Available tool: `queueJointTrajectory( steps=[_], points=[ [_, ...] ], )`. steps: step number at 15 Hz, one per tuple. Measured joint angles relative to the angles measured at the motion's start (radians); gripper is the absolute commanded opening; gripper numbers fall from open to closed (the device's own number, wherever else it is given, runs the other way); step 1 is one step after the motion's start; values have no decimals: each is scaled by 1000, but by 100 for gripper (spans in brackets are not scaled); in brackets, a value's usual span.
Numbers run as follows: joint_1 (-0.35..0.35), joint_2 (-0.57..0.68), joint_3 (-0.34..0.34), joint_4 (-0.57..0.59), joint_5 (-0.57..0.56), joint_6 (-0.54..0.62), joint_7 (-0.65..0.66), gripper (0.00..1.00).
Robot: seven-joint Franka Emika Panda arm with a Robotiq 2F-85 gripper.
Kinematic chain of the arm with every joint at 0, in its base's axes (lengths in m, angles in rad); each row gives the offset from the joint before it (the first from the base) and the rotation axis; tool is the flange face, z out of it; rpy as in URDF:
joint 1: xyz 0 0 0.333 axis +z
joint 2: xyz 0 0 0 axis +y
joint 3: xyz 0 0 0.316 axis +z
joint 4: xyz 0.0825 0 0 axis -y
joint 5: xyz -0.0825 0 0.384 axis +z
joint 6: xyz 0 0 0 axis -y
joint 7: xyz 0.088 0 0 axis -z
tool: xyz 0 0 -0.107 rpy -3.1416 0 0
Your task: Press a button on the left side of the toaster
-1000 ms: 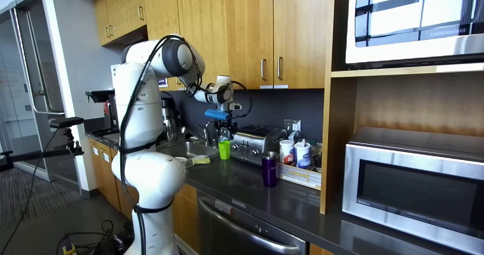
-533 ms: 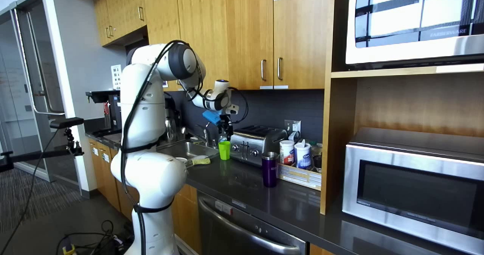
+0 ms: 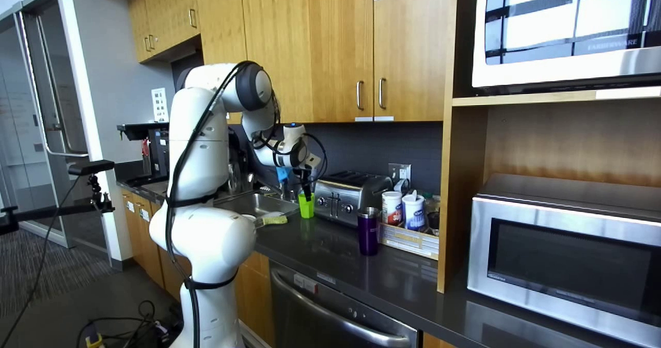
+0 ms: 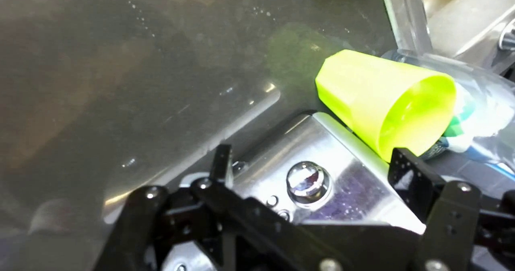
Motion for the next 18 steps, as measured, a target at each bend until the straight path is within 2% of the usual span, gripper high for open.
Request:
queueJointTrajectory(
  steps=[4,9,13,18],
  points=[
    [10,-30,-11,-105,-136,115,285,100],
    [12,-81,-38,-200,-406,211,659,100],
    [-1,-113,-58,-210,-669,242,963,100],
    [-34,-112,-61,-158,-985,244,1340,100]
  ],
)
